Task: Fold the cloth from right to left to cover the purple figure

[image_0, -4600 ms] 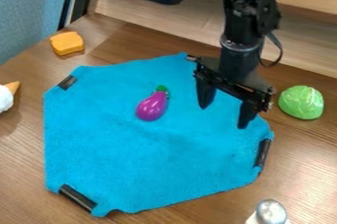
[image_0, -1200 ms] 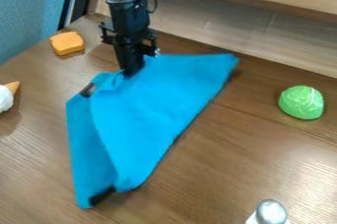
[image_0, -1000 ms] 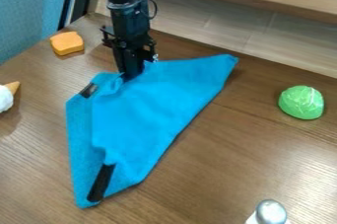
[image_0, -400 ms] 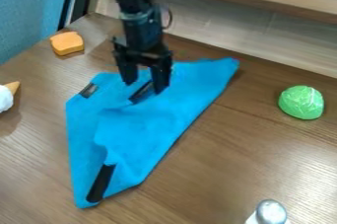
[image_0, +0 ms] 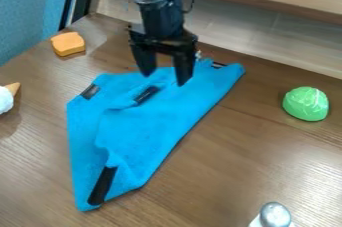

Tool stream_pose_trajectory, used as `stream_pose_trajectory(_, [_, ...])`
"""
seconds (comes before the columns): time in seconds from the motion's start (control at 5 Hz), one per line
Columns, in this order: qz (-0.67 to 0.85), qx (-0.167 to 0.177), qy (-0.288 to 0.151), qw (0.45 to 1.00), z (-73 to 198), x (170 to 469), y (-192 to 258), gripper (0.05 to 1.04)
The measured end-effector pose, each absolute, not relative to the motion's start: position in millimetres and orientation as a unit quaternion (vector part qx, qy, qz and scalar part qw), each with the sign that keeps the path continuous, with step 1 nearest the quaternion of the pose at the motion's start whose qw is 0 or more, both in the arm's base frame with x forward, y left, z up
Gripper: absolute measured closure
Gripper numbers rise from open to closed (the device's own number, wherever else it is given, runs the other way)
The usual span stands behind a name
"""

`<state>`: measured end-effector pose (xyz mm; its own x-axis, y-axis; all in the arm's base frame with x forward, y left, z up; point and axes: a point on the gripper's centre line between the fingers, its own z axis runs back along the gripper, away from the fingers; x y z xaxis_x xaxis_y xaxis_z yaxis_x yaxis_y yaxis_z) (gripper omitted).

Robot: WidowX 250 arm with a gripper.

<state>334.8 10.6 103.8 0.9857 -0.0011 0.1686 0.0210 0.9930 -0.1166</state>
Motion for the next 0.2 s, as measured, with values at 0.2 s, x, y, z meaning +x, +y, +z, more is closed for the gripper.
stream_pose_trajectory(0.2, [-0.011, -0.063, -0.085, 0.994, 107.7, 336.5, -0.1, 0.083])
